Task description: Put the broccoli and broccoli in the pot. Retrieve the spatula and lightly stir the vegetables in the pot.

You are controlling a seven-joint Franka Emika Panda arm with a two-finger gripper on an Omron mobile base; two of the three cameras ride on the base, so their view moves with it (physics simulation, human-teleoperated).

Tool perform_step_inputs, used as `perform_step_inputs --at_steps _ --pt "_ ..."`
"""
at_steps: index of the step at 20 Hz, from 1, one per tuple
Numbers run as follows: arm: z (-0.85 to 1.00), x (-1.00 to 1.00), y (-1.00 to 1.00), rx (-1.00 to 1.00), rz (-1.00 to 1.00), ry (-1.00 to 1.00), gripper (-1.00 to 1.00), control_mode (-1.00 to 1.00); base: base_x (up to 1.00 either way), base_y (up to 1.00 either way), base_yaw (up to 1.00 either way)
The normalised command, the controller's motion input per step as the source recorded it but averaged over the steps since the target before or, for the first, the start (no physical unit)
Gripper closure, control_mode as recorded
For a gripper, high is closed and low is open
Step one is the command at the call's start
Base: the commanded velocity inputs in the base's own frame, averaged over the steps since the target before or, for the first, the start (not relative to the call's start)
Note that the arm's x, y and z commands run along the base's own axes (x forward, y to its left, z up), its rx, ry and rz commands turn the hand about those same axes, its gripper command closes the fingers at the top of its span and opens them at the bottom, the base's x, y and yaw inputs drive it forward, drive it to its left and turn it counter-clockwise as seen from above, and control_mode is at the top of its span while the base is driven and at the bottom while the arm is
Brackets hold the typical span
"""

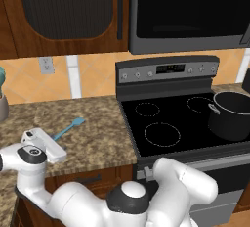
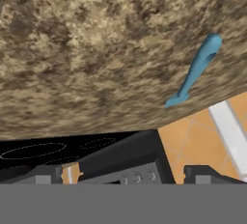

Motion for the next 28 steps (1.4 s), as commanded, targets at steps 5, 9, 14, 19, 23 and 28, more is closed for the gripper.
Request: perform_step_inputs --at_steps 5,9,14,19,23,28 --pt "0.0 0.3 -0.09 0.0 0.05 0.0 -1.0 -1.0 0.0 0.0 0.0" --pt "-0.07 0.17 0.0 0.0 0.05 0.02 -1.0 -1.0 0.0 0.0 0.0" --pt "-0.17 0.19 0.0 0.0 0.04 0.04 -1.0 -1.0 0.0 0.0 0.0" --pt "-0.15 0.27 0.0 0.0 0.03 0.09 -1.0 -1.0 0.0 0.0 0.0" --pt "-0.13 0.17 0.04 0.0 0.03 0.07 -1.0 -1.0 0.0 0.0 0.0" --pt "-0.18 0.09 0.16 0.0 0.03 0.04 -1.0 -1.0 0.0 0.0 0.0"
